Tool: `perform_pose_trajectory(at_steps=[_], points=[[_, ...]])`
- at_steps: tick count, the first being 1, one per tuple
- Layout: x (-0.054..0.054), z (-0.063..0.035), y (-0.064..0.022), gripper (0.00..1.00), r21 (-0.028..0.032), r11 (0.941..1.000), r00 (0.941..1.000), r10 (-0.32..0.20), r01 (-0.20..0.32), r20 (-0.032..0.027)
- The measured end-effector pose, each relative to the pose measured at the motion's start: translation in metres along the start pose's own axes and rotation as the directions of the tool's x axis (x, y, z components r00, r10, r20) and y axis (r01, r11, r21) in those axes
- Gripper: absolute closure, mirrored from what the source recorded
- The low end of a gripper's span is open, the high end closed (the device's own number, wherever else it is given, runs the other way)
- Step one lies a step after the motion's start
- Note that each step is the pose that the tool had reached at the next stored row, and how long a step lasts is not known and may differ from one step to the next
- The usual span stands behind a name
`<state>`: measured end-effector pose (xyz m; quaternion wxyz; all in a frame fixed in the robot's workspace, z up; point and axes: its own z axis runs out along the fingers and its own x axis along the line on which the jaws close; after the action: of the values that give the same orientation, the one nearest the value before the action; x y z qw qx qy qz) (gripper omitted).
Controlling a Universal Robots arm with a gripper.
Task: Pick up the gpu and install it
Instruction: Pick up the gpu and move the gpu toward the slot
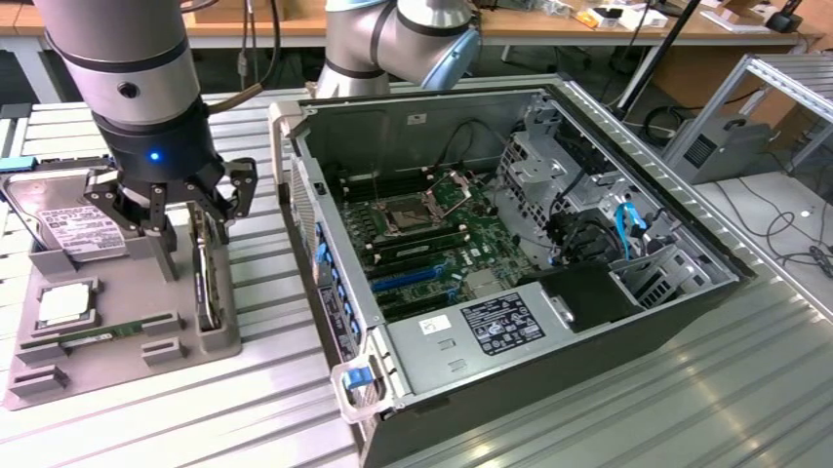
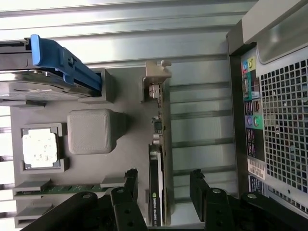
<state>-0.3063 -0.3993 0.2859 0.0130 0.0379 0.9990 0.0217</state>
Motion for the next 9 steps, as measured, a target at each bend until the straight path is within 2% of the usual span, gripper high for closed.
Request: perform_pose_trajectory(at_steps=[9], points=[[0.0013, 0.0041, -0.0003, 0.44, 0.0000, 1.0000, 1.0000, 0.000, 0.000, 0.0001]])
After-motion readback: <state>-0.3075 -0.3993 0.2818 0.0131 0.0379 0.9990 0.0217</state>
